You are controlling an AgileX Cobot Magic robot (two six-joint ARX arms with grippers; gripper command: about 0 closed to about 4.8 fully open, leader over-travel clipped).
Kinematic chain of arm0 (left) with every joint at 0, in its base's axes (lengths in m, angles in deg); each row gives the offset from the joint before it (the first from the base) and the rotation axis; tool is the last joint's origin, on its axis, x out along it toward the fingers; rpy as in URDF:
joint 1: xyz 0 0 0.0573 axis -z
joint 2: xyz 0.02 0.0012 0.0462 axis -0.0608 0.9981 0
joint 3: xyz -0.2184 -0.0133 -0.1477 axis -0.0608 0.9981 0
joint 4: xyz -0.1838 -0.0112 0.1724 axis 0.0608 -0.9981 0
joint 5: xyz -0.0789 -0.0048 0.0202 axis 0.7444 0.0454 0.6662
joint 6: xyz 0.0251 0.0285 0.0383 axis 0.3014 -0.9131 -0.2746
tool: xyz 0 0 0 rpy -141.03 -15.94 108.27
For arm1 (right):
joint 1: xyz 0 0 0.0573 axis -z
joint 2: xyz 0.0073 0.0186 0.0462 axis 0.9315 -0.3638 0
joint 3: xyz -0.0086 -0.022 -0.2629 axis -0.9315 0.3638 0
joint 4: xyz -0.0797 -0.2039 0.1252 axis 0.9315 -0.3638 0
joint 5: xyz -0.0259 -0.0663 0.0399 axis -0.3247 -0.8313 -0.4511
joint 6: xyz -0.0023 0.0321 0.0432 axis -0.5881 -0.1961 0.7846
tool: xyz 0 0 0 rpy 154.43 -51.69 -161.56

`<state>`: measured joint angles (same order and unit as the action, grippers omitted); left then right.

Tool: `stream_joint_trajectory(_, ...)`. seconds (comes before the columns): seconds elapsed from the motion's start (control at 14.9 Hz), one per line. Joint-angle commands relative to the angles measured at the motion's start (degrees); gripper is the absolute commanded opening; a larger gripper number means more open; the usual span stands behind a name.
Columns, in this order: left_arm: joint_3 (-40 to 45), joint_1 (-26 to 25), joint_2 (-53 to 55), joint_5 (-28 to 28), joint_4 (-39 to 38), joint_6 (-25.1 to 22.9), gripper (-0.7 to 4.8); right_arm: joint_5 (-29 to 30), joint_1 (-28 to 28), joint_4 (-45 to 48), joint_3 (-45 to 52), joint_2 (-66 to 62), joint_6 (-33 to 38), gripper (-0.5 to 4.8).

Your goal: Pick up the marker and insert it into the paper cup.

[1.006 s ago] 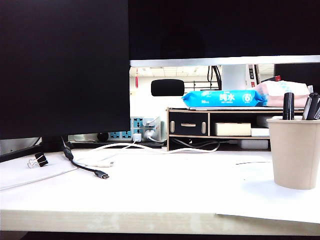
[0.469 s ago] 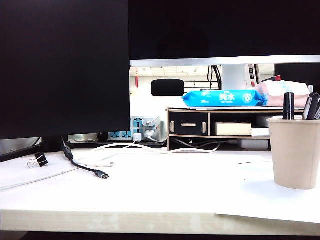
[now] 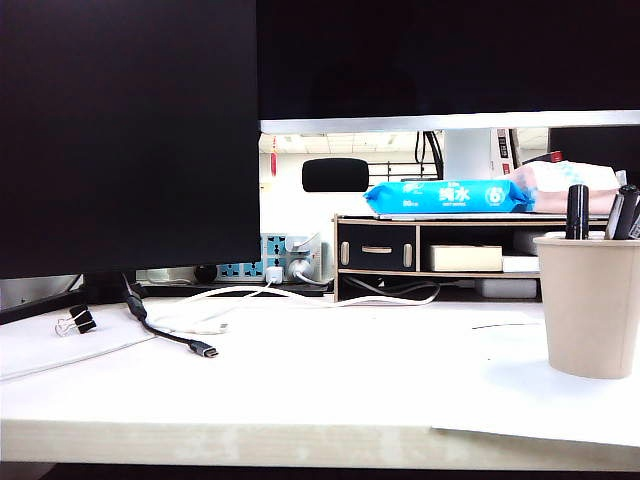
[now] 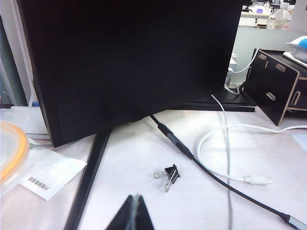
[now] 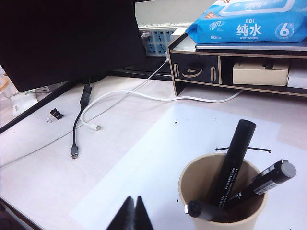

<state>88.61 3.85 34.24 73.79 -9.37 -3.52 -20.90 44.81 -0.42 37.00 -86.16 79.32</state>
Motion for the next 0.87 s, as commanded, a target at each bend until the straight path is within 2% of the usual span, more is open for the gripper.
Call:
stream_joint_trajectory(0.07, -0.07, -0.02, 0.0, -0.04, 0.37, -0.07, -0.05, -2.14, 0.0, 1.88, -0.39, 0.17, 0.26, -0.01)
stream_joint_trajectory(0.13, -0.07, -0.02, 0.0, -0.04, 0.37, -0.07, -0.05, -1.49, 0.02, 1.84, -0.37, 0.17, -0.52, -0.01)
stream_joint_trajectory(0.27, -0.07, -0.02, 0.0, -0.04, 0.37, -0.07, -0.05, -6.78, 3.48, 1.33, -0.2, 0.98, -7.65, -0.01)
stream_joint_trajectory(0.34, -0.07, -0.02, 0.0, -0.2, 0.37, -0.09, -0.05, -9.64, 6.49, 1.75, 0.22, 1.07, -7.67, -0.01)
stream_joint_trajectory(0.4, -0.07, -0.02, 0.0, -0.04, 0.35, -0.09, -0.05, -12.39, 12.66, 2.03, 1.14, 1.09, -7.67, -0.01)
stream_joint_trajectory(0.67, -0.07, -0.02, 0.0, -0.15, 0.33, -0.11, -0.05, -10.54, 27.5, 4.46, 4.85, 1.09, -7.17, -0.01)
stream_joint_trajectory(0.74, -0.07, -0.02, 0.0, -0.17, 0.33, -0.2, -0.05, -7.3, 31.34, 6.97, 6.69, 1.09, -6.99, -0.01)
stream_joint_trajectory(0.87, -0.07, -0.02, 0.0, -0.17, 0.33, -0.2, -0.05, -5.68, 32.24, 9.55, 8.63, 1.09, -6.8, -0.01)
